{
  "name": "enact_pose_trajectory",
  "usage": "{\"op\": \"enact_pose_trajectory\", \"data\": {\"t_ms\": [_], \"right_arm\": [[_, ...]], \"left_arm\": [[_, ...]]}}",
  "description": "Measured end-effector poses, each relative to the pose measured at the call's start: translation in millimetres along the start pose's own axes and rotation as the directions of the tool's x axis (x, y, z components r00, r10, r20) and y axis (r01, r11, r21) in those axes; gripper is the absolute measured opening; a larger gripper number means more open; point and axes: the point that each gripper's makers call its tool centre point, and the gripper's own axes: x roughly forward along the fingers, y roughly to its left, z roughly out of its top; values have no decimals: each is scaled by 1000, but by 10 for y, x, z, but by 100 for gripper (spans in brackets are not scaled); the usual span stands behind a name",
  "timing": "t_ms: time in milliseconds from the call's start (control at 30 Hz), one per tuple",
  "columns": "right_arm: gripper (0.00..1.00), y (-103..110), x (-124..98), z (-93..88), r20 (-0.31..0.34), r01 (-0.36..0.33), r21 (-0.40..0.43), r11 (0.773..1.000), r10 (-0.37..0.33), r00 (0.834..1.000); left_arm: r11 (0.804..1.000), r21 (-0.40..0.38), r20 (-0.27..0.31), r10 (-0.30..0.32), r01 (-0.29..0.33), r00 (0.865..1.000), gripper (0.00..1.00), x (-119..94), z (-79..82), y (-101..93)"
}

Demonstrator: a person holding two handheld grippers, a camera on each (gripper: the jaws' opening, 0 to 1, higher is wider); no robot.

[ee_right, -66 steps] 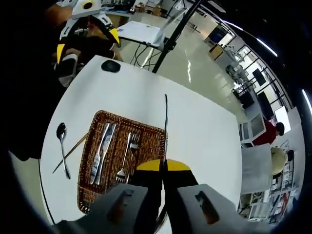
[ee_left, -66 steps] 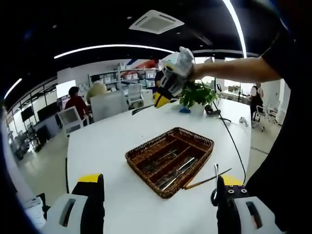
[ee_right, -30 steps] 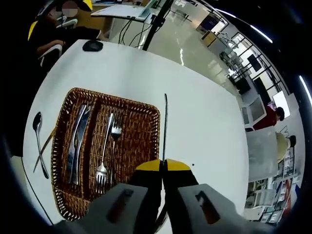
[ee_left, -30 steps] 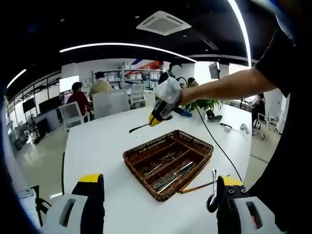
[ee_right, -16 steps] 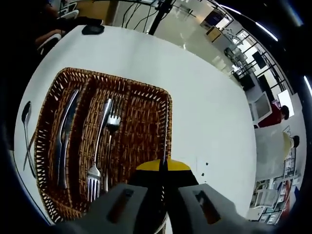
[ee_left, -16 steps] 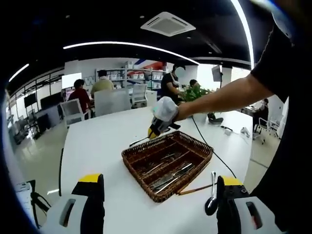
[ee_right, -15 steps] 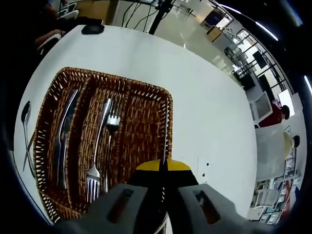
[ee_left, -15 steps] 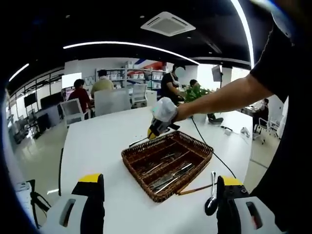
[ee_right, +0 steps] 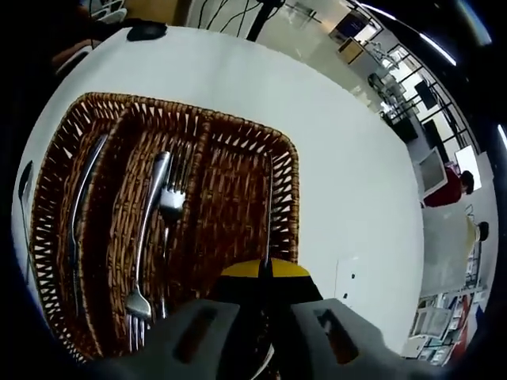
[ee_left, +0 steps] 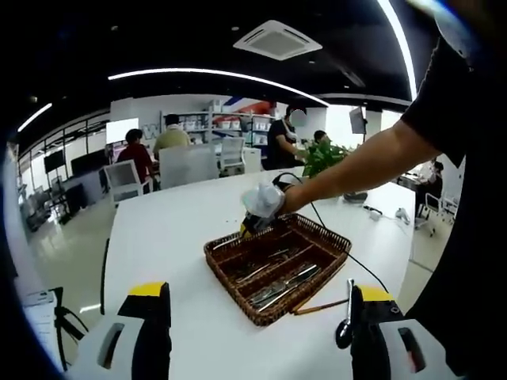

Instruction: Arrange the knives, forks, and spoons in their matching storage slots by inserting each utensil handle-first until every utensil is classified and aligned in the correct compartment

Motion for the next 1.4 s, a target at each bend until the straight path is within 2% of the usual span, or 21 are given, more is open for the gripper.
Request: {"op": "enact_pose_trajectory", "data": {"t_ms": [300,367,533,700,767,800,833,900,1000,1133,1200,1400], "right_arm": [[0,43,117,-96,-37,-6,13,1000,7,999],[0,94,130,-107,-32,-24,88,996,27,999],[0,92,173,-128,-36,-6,84,996,9,999],[0,91,160,-132,-29,-14,1,1000,14,999],[4,39,131,-100,-16,20,4,1000,-20,1000],[5,47,120,-43,15,19,48,999,-20,1000],[9,71,101,-48,8,12,97,995,-13,1000],[13,85,80,-32,11,1,87,996,-2,1000],[18,67,-35,50,57,5,104,995,-11,998],[23,-29,-216,74,82,27,120,992,-37,996],[24,-83,-331,86,99,39,150,988,-54,994],[39,-245,-686,121,155,91,251,964,-133,979]], "left_arm": [[1000,6,-3,6,-6,1000,100,-42,21,28],[1000,6,1,10,-10,1000,100,-53,36,45],[1000,12,-2,11,-11,1000,100,-62,43,42],[1000,8,-2,10,-10,1000,100,-53,37,24],[1000,10,0,7,-7,1000,100,-47,44,10],[1000,11,1,6,-6,1000,100,-46,50,6],[1000,13,2,6,-6,1000,100,-44,55,3],[1000,19,-4,9,-9,1000,100,-42,54,2],[1000,16,2,11,-11,1000,100,-54,79,7],[1000,25,9,11,-12,1000,100,-68,106,12],[999,30,16,11,-11,1000,100,-71,134,8],[999,40,44,3,-5,999,100,-83,232,-30]]}}
